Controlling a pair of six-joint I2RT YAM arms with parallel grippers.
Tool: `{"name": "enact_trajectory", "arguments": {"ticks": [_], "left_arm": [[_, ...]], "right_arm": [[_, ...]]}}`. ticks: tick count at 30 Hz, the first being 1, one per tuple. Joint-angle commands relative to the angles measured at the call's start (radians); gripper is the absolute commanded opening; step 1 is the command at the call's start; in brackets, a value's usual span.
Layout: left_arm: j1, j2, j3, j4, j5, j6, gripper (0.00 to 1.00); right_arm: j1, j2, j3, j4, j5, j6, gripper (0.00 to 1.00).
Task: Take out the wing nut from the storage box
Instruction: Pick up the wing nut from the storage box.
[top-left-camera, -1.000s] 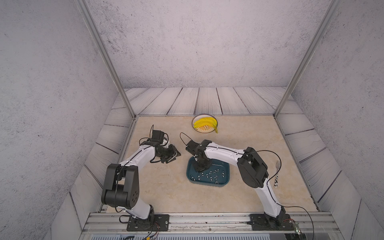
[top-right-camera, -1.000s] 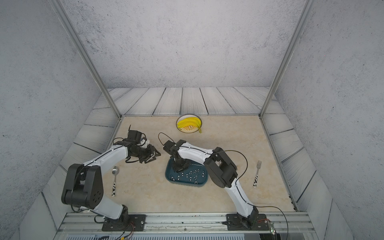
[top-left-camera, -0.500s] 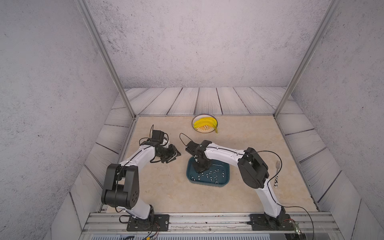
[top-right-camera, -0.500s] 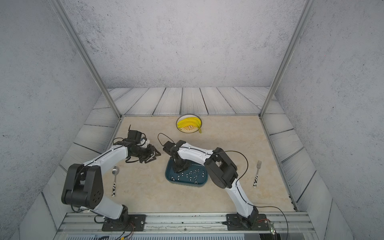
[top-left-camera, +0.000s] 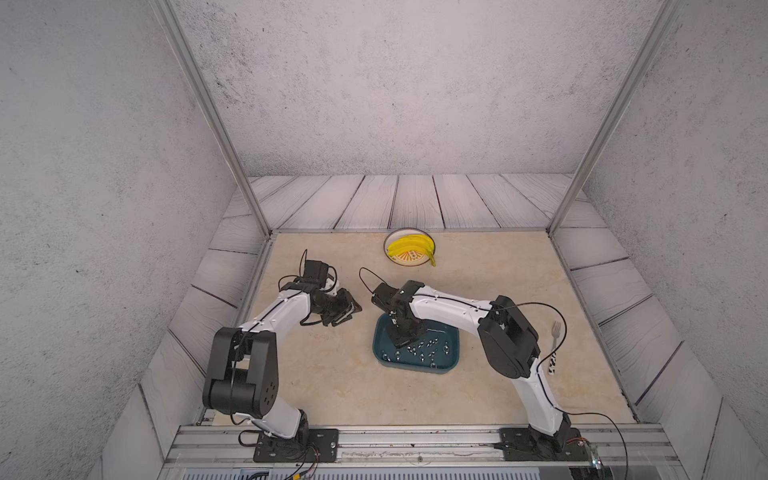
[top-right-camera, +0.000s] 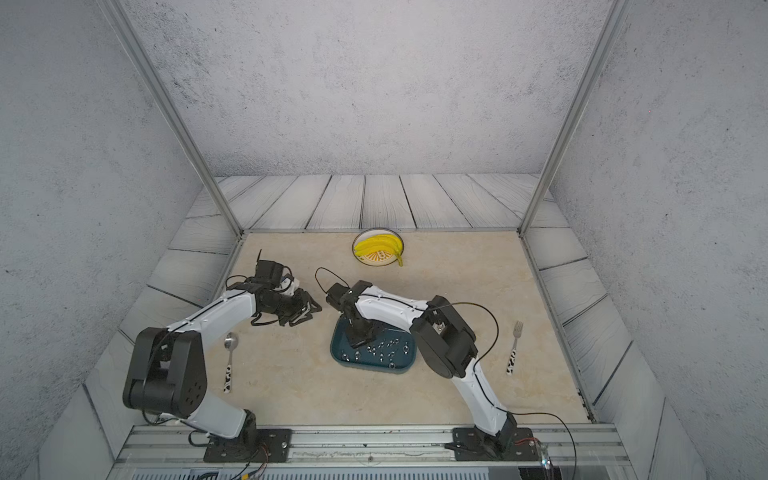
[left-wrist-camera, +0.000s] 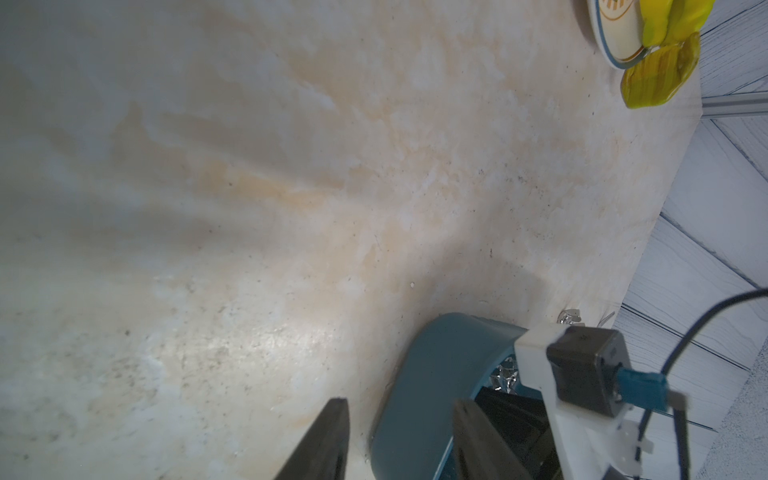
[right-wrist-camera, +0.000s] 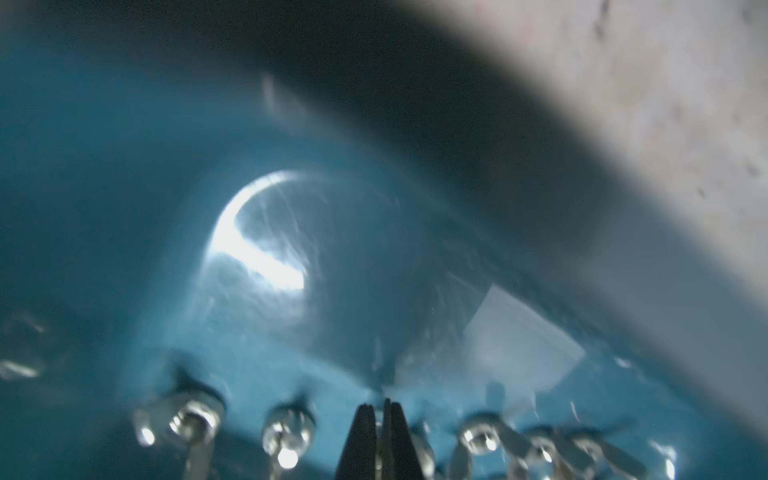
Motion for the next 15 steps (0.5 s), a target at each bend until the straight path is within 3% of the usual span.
{"name": "enact_trajectory", "arguments": {"ticks": [1,10,15], "left_arm": [[-0.004,-0.012,0.012,-0.012,-0.004,0.011,0.46],[-0.048,-0.034,0.101,-0.041,-0.021,0.002,0.46],[-0.132,-0.025,0.178,-0.058,-0.032,0.023,0.46]], "right_arm": [[0.009,-0.074,0.034,-0.095,0.098,-0.013,0.0],[-0.07,-0.152,0.116,-0.134,0.134,-0.021,0.0],[-0.215,-0.221,0.044,-0.106,0.17,-0.026,0.0]]}}
